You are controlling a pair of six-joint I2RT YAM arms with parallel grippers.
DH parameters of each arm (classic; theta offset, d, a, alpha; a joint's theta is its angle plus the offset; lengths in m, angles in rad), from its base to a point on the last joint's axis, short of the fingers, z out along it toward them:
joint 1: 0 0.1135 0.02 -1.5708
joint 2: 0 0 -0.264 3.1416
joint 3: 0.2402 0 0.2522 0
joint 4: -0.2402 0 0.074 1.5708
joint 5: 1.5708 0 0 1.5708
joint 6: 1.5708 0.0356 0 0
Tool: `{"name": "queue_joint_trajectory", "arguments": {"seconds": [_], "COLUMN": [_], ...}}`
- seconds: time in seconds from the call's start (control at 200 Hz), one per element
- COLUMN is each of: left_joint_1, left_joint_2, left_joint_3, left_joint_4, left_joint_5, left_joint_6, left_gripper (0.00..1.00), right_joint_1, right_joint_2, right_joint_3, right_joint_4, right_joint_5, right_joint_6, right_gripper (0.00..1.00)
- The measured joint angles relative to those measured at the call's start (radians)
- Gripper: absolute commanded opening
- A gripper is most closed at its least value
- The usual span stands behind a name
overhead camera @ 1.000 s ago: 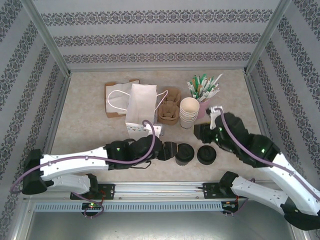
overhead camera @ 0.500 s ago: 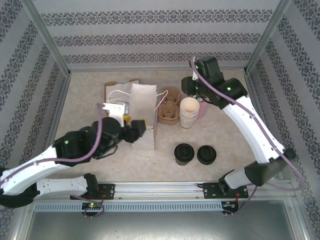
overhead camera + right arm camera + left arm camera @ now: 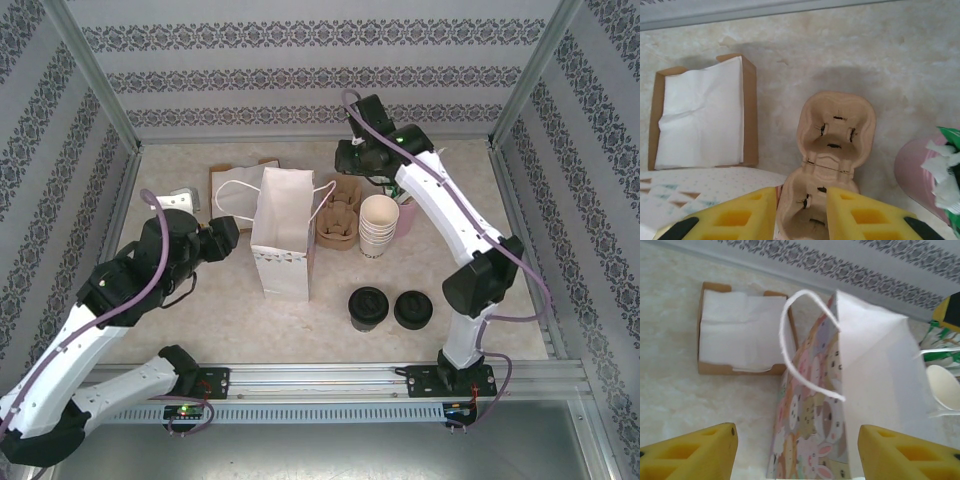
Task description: Pack the takeout coffee
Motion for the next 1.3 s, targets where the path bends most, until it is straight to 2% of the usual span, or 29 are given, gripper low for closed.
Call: {"name": "queue_joint_trajectory", "arguments": {"seconds": [0.2, 0.4, 1.299], "left_joint_1": [0.104, 0.162, 0.171], "left_joint_2": [-0.04, -0.072, -0.123], "left_joint_3": [-0.051, -0.089, -0.154], "left_joint_4": [-0.011, -0.011, -0.006], "left_joint_5": [0.08, 0.155, 0.276], "left_joint_6": [-0.016, -0.036, -0.085], "left_gripper": [0.67, 0.68, 0.7], "right_joint_1": [0.01, 0.013, 0.019], "right_joint_2": [0.11, 0.179, 0.357], "right_joint_3": [0.074, 0.091, 0.108], "right_joint_4": [-0.033, -0.058, -0.101], "right_joint_5": [0.01, 0.029, 0.06], "right_joint_6": [0.029, 0.043, 0.1], "right_gripper": [0.36, 0.36, 0.41]}}
